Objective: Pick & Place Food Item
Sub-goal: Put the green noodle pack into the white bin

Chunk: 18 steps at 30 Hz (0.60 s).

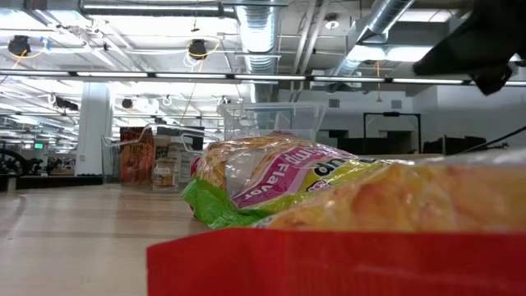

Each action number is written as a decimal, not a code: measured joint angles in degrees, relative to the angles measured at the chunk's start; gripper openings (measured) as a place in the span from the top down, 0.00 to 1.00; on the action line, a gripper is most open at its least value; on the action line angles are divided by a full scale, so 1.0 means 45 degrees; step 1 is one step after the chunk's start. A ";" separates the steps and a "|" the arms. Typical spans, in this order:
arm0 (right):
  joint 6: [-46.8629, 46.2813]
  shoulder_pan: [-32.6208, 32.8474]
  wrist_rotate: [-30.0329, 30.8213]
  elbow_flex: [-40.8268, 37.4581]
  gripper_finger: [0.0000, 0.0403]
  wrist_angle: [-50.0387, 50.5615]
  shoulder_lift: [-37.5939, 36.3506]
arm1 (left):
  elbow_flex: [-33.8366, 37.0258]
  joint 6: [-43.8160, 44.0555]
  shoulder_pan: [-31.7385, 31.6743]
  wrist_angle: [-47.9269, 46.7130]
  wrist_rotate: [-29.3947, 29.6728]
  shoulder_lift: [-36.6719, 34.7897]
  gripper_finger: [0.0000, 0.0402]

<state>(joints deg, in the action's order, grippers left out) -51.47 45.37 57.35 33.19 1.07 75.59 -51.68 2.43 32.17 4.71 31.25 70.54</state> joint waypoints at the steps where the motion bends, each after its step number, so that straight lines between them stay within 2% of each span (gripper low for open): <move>1: 0.0497 0.0210 0.0021 0.0000 1.00 -0.0269 0.0000 | 0.0000 -0.0003 0.0000 0.0000 0.0003 0.0000 0.74; 5: 0.1492 0.0645 0.0026 0.0000 1.00 -0.0794 -0.0089 | 0.0000 -0.0003 -0.0003 0.0000 0.0003 0.0000 0.74; 18: 0.1537 0.0727 0.0016 0.0005 0.99 -0.0915 -0.0408 | 0.0003 -0.0003 -0.0003 0.0000 -0.0001 0.0000 0.74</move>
<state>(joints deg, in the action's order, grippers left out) -44.56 48.64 57.43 33.21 -3.05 73.76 -51.67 2.42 32.16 4.71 31.25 70.54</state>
